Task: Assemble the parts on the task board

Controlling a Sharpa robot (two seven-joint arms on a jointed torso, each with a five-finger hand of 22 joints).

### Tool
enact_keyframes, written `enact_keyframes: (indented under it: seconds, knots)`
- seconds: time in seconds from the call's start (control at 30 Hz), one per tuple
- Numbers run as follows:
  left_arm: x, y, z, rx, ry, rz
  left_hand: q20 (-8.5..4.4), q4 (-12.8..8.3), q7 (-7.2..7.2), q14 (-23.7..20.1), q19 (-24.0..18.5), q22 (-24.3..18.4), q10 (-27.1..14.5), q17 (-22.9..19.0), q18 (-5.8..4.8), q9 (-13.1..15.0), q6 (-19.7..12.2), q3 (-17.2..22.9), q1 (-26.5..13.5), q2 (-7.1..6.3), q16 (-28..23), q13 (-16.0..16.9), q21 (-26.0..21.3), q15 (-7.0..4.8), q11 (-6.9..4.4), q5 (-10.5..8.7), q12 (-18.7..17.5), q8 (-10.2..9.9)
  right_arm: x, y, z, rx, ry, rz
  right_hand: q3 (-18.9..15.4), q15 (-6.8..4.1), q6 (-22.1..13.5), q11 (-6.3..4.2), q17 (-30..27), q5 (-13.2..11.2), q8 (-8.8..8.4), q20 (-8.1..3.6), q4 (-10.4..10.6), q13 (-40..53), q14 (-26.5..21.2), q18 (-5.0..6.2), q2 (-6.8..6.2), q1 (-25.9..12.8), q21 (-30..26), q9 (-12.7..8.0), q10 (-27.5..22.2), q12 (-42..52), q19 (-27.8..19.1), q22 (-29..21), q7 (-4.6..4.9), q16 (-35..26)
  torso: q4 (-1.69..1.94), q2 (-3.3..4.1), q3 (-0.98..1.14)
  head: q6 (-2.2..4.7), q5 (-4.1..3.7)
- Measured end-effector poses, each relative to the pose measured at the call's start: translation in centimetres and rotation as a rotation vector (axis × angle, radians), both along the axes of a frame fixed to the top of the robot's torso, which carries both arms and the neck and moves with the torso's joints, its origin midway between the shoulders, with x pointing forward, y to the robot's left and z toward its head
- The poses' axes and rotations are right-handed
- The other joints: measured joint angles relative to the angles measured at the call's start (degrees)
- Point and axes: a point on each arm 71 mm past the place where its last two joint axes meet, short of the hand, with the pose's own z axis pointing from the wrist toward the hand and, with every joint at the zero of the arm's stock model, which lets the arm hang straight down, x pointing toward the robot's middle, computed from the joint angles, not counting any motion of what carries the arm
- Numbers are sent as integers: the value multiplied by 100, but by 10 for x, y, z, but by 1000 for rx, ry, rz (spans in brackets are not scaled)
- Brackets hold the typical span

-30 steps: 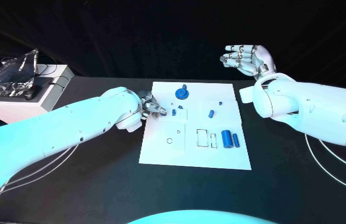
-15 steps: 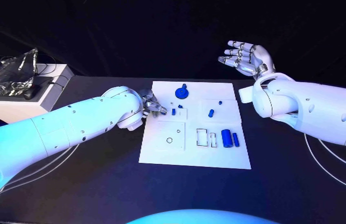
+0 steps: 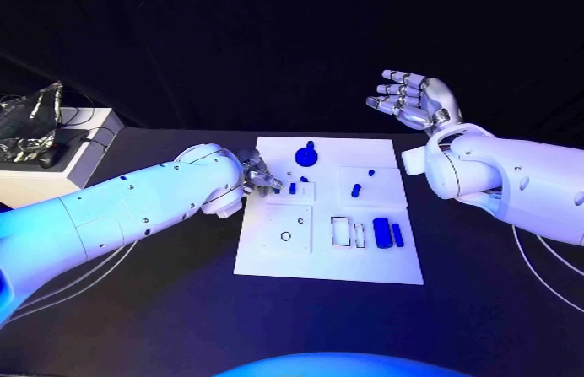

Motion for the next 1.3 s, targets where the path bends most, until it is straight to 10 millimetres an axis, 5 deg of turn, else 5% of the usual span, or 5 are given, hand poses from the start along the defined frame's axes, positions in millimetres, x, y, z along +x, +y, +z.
enact_keyframes:
  seconds: [1.3]
  knots:
    - [3, -5, 3, 69, 3, -62, 0, 0, 25, 19, 0, 0, 29, 29, 0, -31, -17, 1, 62, -31, 0, -11, 0, 19, -10, 14, 0, 15, -1, 0, -3, 1, 11, 9, -25, -1, 0, 0, 2, 0, 0, 0, -25, 2, 1, 0, 0, 0, 1, 1, 0, 0, -24, 1, 0, 0, 7, 9, -10, -35, -18]
